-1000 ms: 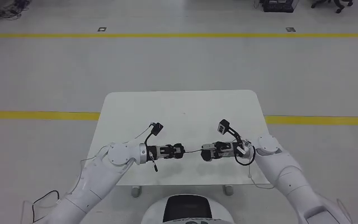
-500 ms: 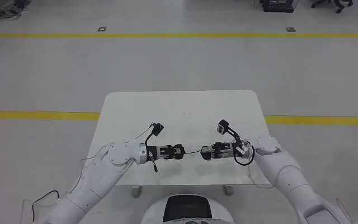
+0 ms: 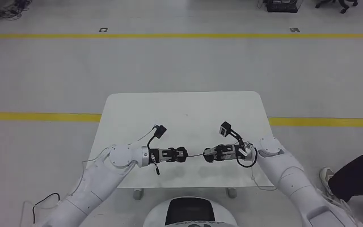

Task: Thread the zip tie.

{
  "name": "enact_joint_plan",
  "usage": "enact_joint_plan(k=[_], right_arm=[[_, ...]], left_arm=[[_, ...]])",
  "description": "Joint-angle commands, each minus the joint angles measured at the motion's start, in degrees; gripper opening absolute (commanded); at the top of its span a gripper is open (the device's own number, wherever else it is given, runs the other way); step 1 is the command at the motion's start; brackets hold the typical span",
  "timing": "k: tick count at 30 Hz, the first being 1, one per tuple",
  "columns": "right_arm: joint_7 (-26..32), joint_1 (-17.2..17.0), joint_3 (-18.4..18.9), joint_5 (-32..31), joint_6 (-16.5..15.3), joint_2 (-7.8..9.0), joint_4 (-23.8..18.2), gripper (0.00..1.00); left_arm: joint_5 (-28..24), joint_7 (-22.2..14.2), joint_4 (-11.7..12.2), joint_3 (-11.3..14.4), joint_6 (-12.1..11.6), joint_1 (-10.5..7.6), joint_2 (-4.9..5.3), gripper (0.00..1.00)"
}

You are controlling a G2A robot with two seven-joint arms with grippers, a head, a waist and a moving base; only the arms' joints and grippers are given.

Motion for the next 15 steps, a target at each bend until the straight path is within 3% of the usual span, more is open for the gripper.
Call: enact_joint_plan(k=[1, 6, 15], right_arm=[[0.0, 0.0, -0.1, -0.1, 0.0, -0.02, 0.1, 0.10], [-0.2, 0.1, -0.2, -0.2, 0.0, -0.06, 0.3, 0.06], [-0.3, 0.2, -0.3, -0.1, 0.2, -0.10, 0.5, 0.09]], left_arm=[[0.0, 0.0, 0.0, 0.1, 0.0, -0.05, 0.04, 0.00], [0.0, 0.0, 0.0, 0.2, -0.1, -0.11, 0.18, 0.00], [-0.2, -0.3, -0.3, 0.4, -0.1, -0.18, 0.42, 0.00]])
